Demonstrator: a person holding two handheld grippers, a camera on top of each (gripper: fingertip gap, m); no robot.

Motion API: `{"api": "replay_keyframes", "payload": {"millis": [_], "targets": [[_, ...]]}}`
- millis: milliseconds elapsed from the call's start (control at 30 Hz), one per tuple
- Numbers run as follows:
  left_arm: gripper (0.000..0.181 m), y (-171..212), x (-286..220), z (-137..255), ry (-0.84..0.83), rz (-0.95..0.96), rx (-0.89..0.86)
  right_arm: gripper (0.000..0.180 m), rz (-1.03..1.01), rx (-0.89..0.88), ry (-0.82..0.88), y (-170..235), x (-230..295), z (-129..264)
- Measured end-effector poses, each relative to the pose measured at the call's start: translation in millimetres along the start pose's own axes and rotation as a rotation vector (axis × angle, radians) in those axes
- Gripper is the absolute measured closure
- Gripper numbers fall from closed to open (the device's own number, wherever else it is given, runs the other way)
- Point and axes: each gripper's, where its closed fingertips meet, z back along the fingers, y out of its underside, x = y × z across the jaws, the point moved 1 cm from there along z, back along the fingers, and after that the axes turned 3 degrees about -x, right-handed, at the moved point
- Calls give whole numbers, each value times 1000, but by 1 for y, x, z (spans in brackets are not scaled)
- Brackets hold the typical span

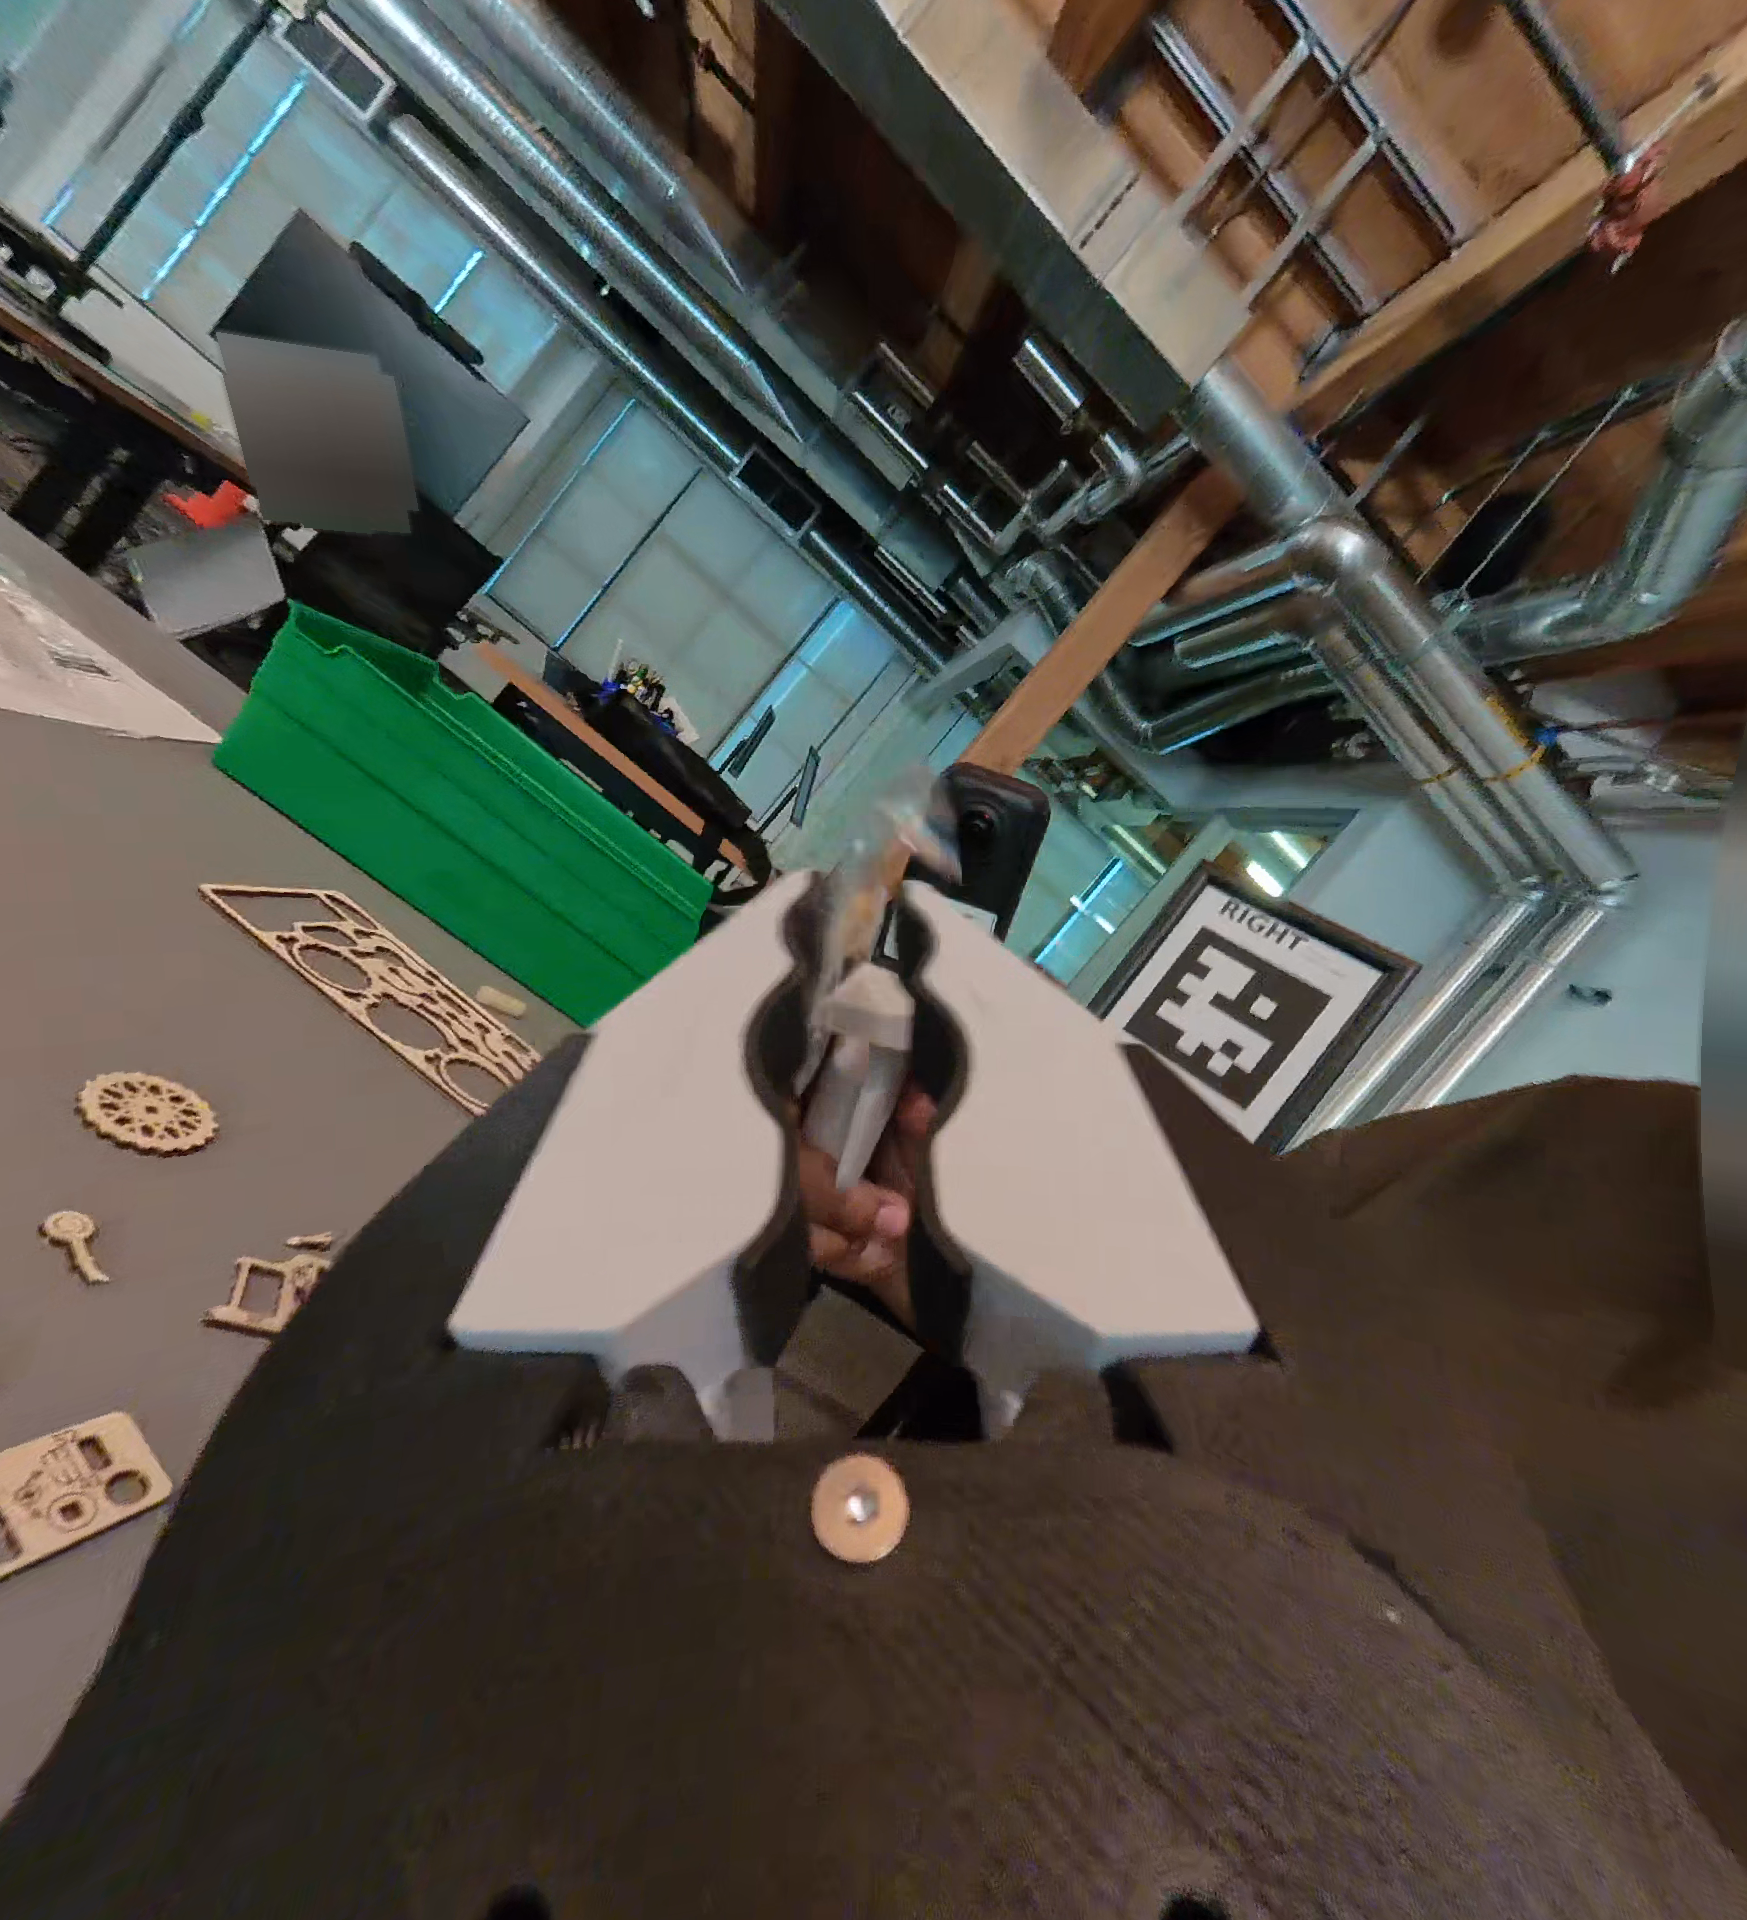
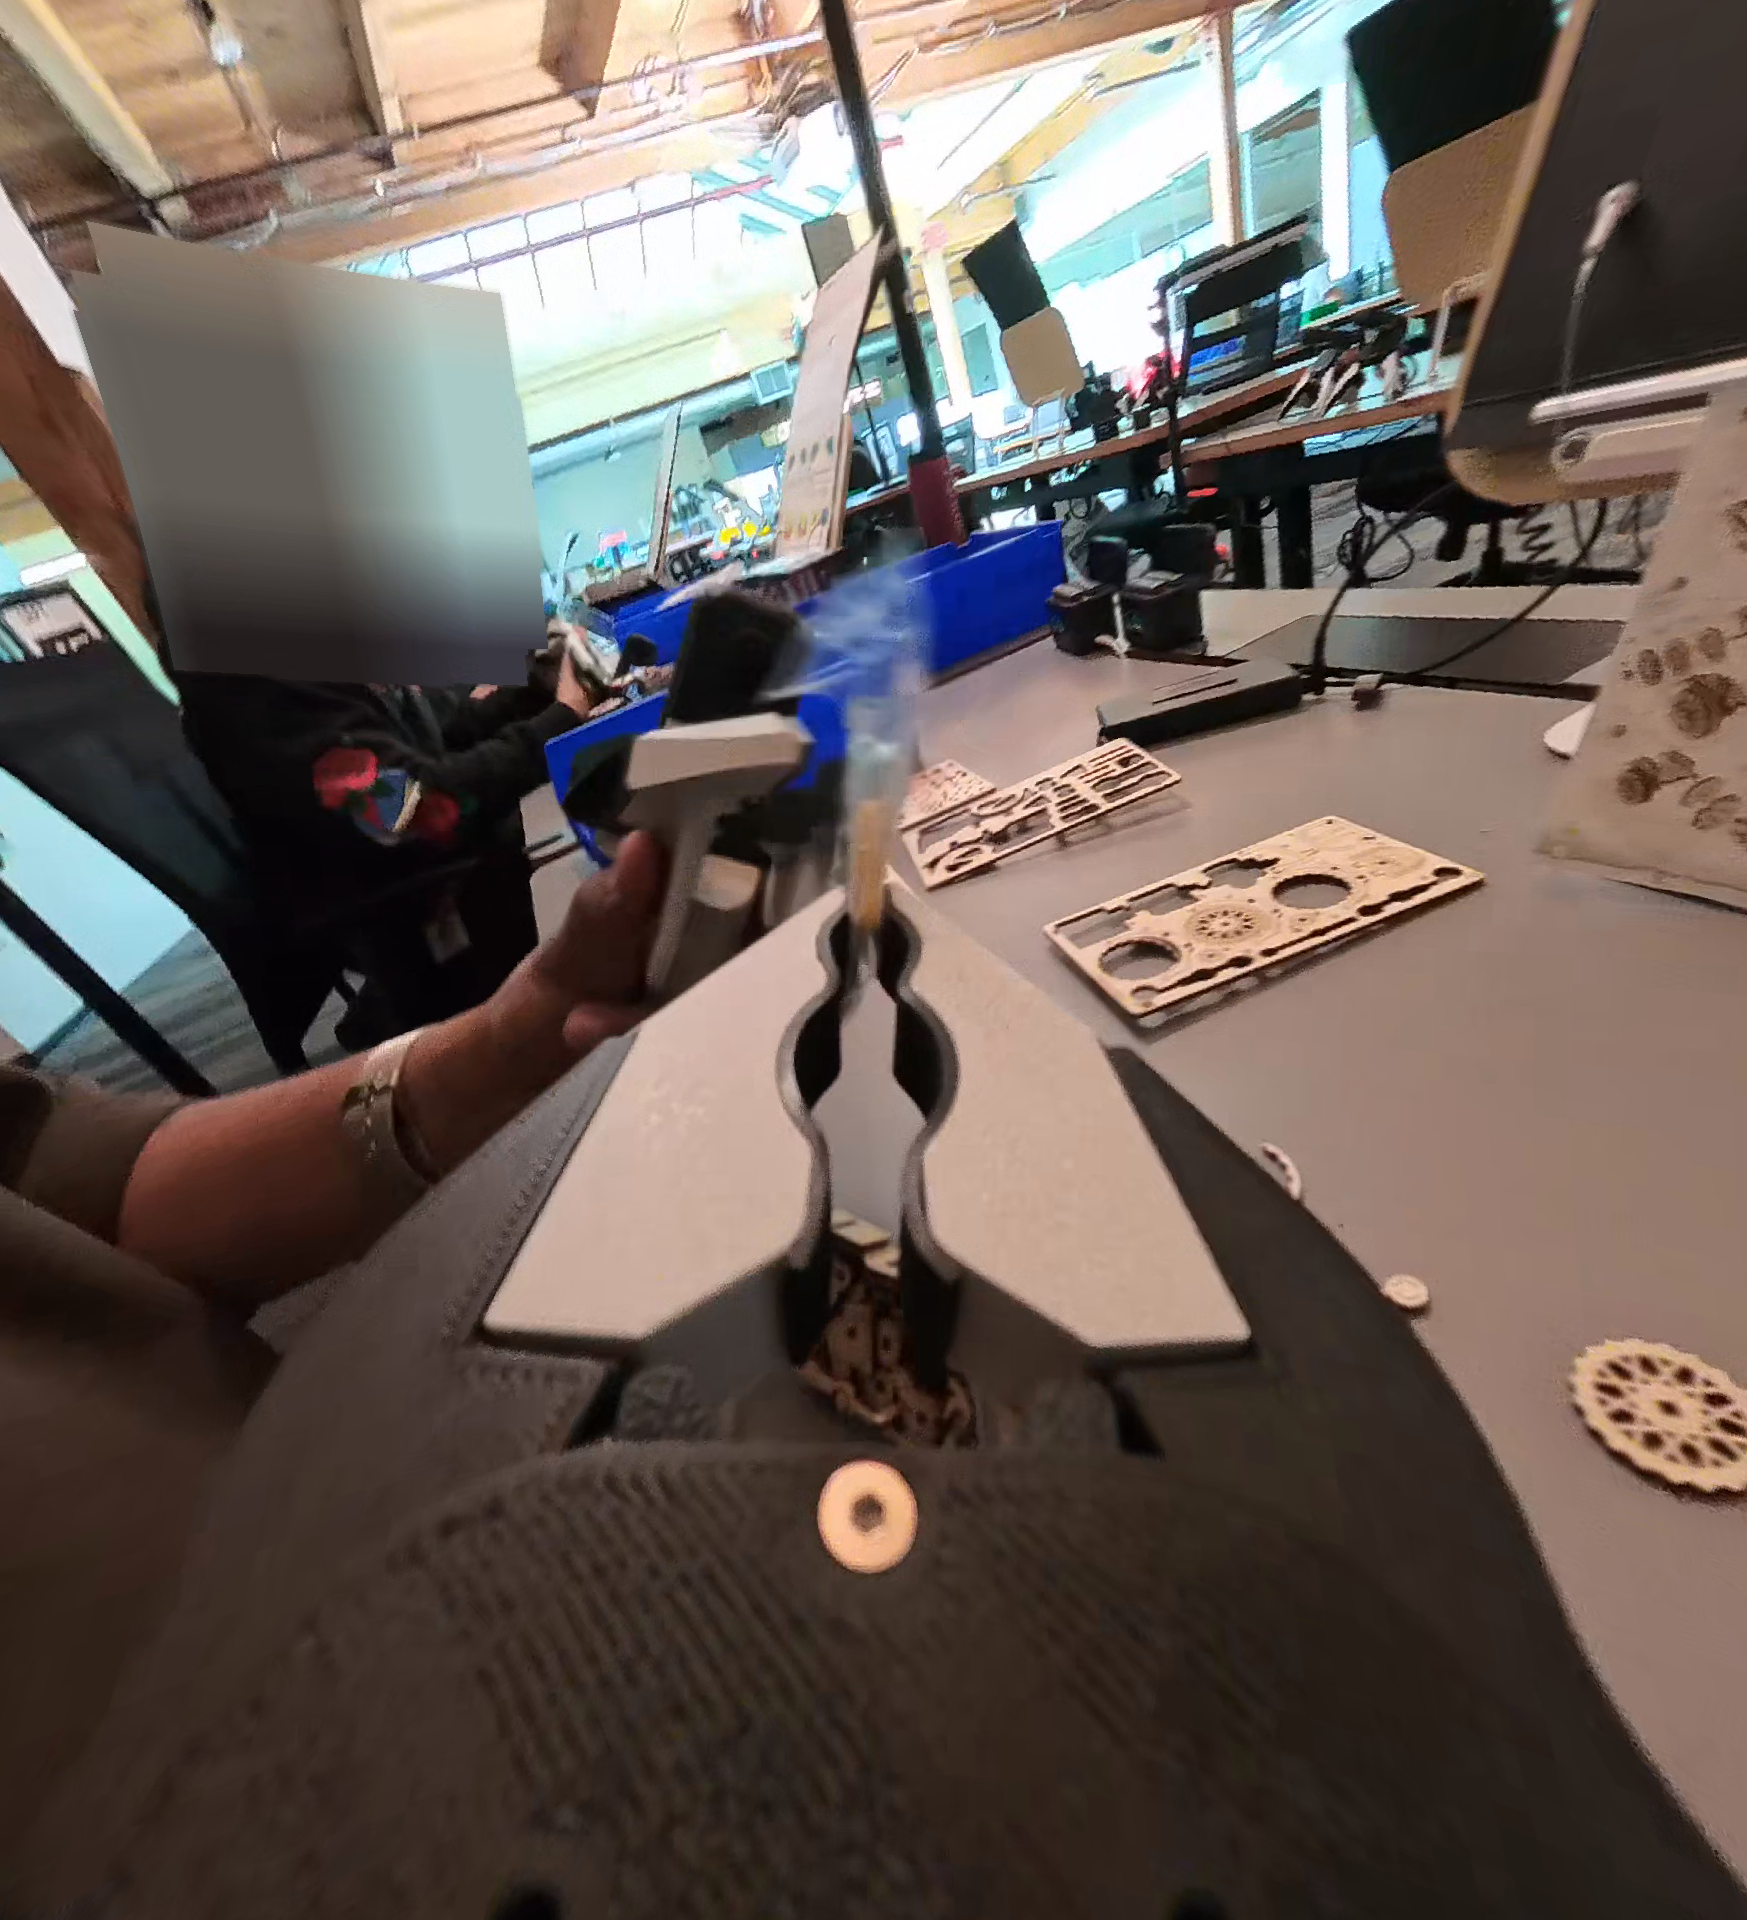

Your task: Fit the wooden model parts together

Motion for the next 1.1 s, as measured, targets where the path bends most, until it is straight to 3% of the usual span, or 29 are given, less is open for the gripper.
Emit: {"api": "replay_keyframes", "payload": {"millis": [33, 200, 333, 433, 500, 600, 700, 733, 767, 1000, 1100], "targets": [[181, 1, -4, 2, 4, -31, 4, 178, 11, 10, -13, 3, 6, 1], [181, -7, -27, 6, 44, -2, -60, 151, 86, 4, -39, 6, 32, 25], [181, 52, -28, 9, -85, -56, 181, 148, 237, -126, 66, -16, 37, 70], [181, 87, -27, 17, -147, 102, 224, 176, 259, -133, -37, -19, 66, 91], [181, 106, -31, 19, -138, 192, 224, 162, 209, -50, -116, -8, 85, 92], [181, 133, -39, 18, -92, 212, 303, 147, 210, 111, 53, 15, 66, 89], [181, 142, -39, 18, -74, 203, 357, 146, 125, 321, -45, 54, 70, 87], [181, 143, -37, 18, -71, 204, 365, 175, 102, 343, -76, 61, 71, 86], [181, 143, -38, 19, -59, 207, 367, 180, 86, 330, -71, 61, 67, 85], [181, 140, -43, 25, 15, 67, 411, 180, -315, 283, -160, 64, 61, 81], [181, 140, -44, 25, 29, 26, 416, 180, -338, 337, -219, 75, 65, 82]]}}
